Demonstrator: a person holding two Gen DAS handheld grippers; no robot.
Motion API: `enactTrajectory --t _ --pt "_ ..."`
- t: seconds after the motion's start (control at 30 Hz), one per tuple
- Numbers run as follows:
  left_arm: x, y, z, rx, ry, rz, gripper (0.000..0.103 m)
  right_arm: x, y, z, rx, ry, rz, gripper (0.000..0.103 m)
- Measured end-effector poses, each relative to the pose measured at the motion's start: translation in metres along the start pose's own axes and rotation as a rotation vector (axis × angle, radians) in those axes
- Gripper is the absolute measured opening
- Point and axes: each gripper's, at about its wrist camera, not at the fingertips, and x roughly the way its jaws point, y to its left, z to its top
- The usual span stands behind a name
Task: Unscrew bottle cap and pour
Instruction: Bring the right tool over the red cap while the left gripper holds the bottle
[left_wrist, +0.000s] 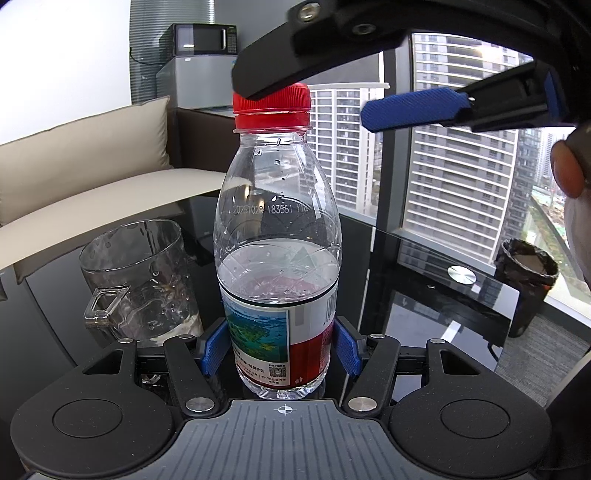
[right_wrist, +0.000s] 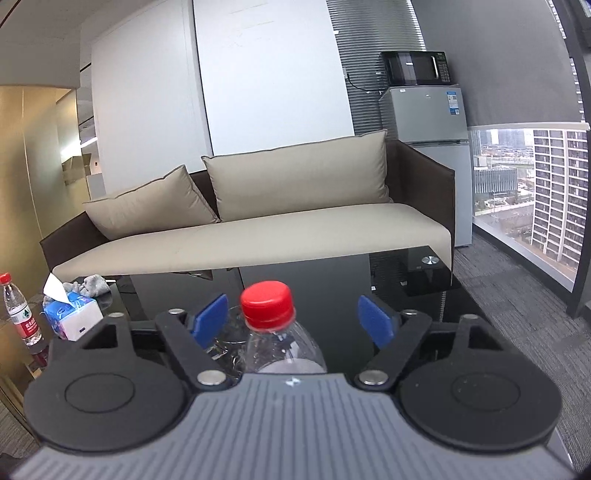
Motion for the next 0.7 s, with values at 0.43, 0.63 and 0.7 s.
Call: enactTrajectory --t 0.43,0.63,0.7 --pt "-0.0013 -0.0023 -0.0008 0.012 -0.004 -0.015 0.056 0.0102 0.0060 0.0030 -0.014 -0.004 0.008 0.038" --pt "-0.0016 -0.0036 -0.0017 0.020 -0.007 -0.020 0.056 0.0106 0.0082 0.0004 -0.045 -0.013 0.007 0.034" --pt "-0.0017 -0.0039 -0.0021 0.023 -0.009 -0.021 0.056 0.0104 0.0060 0.0003 -0.039 -0.017 0.007 0.033"
